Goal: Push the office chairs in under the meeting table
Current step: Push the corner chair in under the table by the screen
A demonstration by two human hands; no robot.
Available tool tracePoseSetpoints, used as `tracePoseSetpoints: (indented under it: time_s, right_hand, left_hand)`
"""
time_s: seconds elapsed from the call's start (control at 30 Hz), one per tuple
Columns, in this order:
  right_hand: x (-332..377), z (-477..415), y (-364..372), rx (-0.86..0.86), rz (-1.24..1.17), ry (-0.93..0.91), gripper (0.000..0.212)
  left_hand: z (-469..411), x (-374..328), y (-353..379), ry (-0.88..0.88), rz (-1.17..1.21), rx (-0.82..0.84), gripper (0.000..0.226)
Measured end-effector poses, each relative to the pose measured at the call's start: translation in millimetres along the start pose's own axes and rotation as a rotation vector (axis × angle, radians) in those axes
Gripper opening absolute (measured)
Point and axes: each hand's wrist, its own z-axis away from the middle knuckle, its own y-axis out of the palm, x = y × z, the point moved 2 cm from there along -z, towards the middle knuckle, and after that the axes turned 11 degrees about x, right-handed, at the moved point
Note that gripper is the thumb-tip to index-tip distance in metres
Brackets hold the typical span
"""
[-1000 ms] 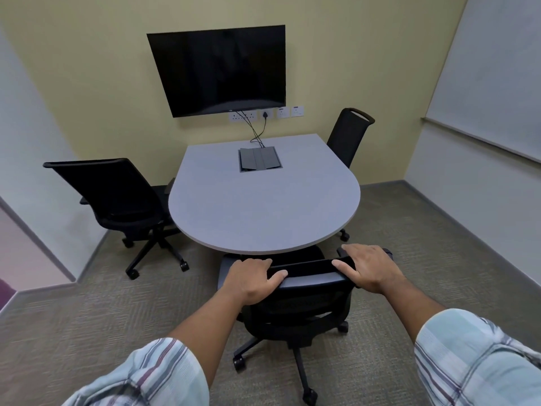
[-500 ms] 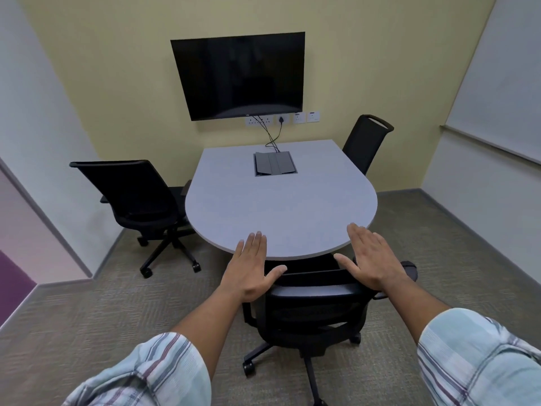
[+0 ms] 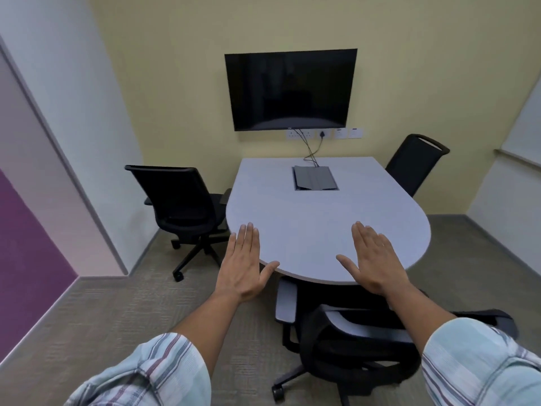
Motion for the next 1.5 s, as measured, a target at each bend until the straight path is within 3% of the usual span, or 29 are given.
tracePoseSetpoints:
  time_s: [0.27, 0.67, 0.9, 1.23, 1.5]
  right_hand:
    - [118, -80, -1, -0.028, 0.027, -0.099, 0.101]
    - [318, -167, 14, -0.038, -0.033, -0.264, 0.112]
    - [416, -207, 35, -0.013, -0.022, -0.39, 0.099]
    - [500, -310, 60, -0.015, -0.029, -0.507, 0.099]
    - [550, -444, 65, -0.01, -0.054, -0.517, 0.092]
  left_hand:
    - [12, 133, -12, -0.113, 0.024, -0.052, 0.112]
    - [62, 315, -9, -0.299, -0.023, -0.071, 0.11]
    - [69, 383, -2, -0.367, -0.03, -0.088, 0.103]
    - [41, 487, 19, -0.463, -0.044, -0.078, 0.103]
    - [-55, 579, 15, -0.475, -0.034, -0.033, 0.104]
